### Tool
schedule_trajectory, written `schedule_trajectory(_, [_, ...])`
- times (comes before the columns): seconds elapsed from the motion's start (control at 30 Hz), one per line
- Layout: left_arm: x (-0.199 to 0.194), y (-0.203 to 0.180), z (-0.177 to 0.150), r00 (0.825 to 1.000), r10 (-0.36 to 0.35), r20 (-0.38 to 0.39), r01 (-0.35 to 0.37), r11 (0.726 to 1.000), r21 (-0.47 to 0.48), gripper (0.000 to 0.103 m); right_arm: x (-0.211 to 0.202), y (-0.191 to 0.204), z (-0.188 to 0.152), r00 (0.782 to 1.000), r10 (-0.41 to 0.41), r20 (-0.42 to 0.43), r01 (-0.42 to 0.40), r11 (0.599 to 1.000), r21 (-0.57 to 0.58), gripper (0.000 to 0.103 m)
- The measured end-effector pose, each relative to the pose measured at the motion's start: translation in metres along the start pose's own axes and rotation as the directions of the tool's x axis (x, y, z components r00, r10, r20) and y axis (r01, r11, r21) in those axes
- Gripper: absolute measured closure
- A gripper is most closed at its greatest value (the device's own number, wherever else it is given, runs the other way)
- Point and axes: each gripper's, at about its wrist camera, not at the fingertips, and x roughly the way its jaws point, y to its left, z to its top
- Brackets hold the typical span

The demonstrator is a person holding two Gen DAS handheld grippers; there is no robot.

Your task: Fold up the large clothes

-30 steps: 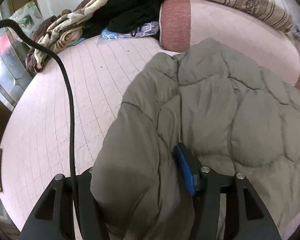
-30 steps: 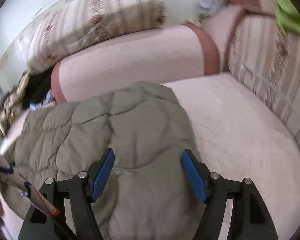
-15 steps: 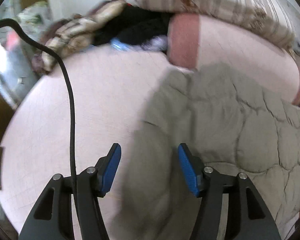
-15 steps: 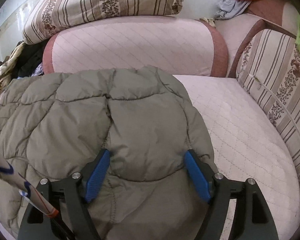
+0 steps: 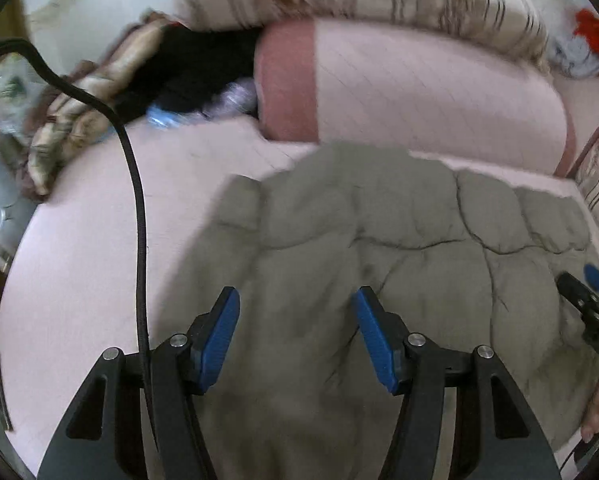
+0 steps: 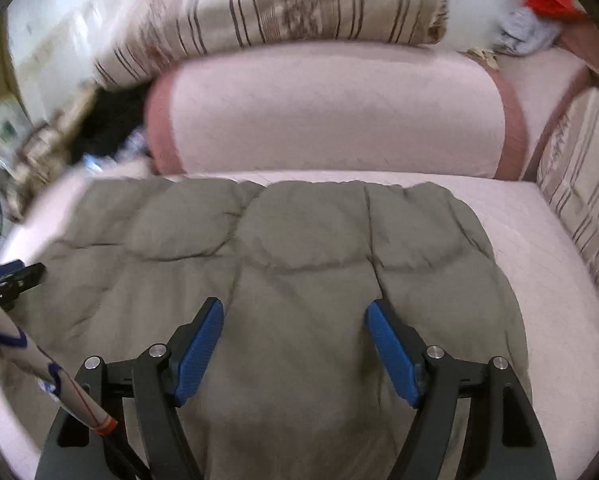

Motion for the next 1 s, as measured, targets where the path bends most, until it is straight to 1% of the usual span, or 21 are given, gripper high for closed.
schedule_trajectory(0.03, [0.010,-0.005,0.004,1.000,0.028,-0.012,-0.028,1.000,0.011,0.043,0.014,0.002,0.007,0.999,-0.021,-0.025,0.021,1.000,-0.008,0.024])
schedule_trajectory(0.07, [0.027,-0.011,0.011,0.997,0.071,-0.033,-0.070,0.997,0.036,0.042,0.027,0.002,0.013,0.998,-0.024,-0.050,0.024,1.000,-0.005,0.019])
schedule_trajectory(0.13, [0.048,-0.015,0.018,0.992,0.107,-0.065,-0.103,0.993,0.055,0.031,0.050,-0.005,0.022,0.995,-0.006,-0.095,0.009,1.000,0.030,0.014])
schedule_trajectory(0.2, [0.064,-0.014,0.026,0.990,0.122,-0.066,-0.119,0.992,0.042,0.024,0.069,-0.012,0.029,0.992,0.023,-0.124,-0.015,0.998,0.067,0.008])
schedule_trajectory(0.23, [0.070,-0.012,0.028,0.991,0.120,-0.066,-0.118,0.993,0.028,0.023,0.079,-0.015,0.033,0.990,0.045,-0.137,-0.033,0.996,0.087,0.007])
schedule_trajectory(0.3, [0.085,-0.003,0.036,0.993,0.090,-0.082,-0.092,0.995,-0.023,0.022,0.096,-0.017,0.039,0.986,0.073,-0.149,-0.056,0.992,0.112,0.004])
schedule_trajectory(0.4, [0.096,0.009,0.041,0.994,0.053,-0.094,-0.062,0.994,-0.092,0.020,0.111,-0.012,0.046,0.985,0.079,-0.151,-0.063,0.992,0.109,0.003])
schedule_trajectory(0.47, [0.099,0.011,0.042,0.994,0.048,-0.097,-0.058,0.992,-0.109,0.020,0.115,-0.011,0.048,0.986,0.078,-0.148,-0.063,0.992,0.108,0.003])
schedule_trajectory(0.6, [0.086,0.007,0.040,0.995,0.067,-0.079,-0.074,0.994,-0.085,0.020,0.106,-0.010,0.041,0.992,0.056,-0.115,-0.045,0.994,0.099,0.003])
schedule_trajectory(0.63, [0.078,0.009,0.039,0.995,0.064,-0.075,-0.071,0.994,-0.084,0.023,0.100,-0.008,0.041,0.993,0.035,-0.113,-0.024,0.995,0.094,0.003])
schedule_trajectory(0.73, [0.053,0.023,0.033,0.998,0.036,-0.048,-0.042,0.993,-0.113,0.024,0.068,-0.007,0.038,0.997,-0.013,-0.077,0.018,0.997,0.072,0.006])
schedule_trajectory(0.77, [0.043,0.031,0.030,0.998,0.040,-0.043,-0.045,0.991,-0.126,0.024,0.058,-0.008,0.035,0.998,-0.013,-0.066,0.018,0.997,0.071,0.006])
schedule_trajectory(0.87, [0.017,0.056,0.017,0.999,0.049,-0.017,-0.051,0.988,-0.146,0.024,0.020,-0.021,0.015,0.998,0.038,-0.042,-0.033,0.993,0.113,0.006])
schedule_trajectory(0.93, [0.008,0.071,0.005,0.994,0.110,-0.004,-0.110,0.984,-0.137,0.024,0.003,-0.034,-0.006,0.998,0.059,-0.036,-0.054,0.988,0.143,0.006])
schedule_trajectory(0.97, [0.009,0.077,-0.001,0.989,0.145,-0.003,-0.144,0.982,-0.118,0.024,-0.001,-0.039,-0.015,0.998,0.055,-0.035,-0.049,0.988,0.150,0.006])
schedule_trajectory(1.0, [0.015,0.082,-0.007,0.984,0.176,-0.019,-0.177,0.979,-0.096,0.024,-0.003,-0.046,-0.027,0.999,0.045,-0.029,-0.040,0.987,0.157,0.006])
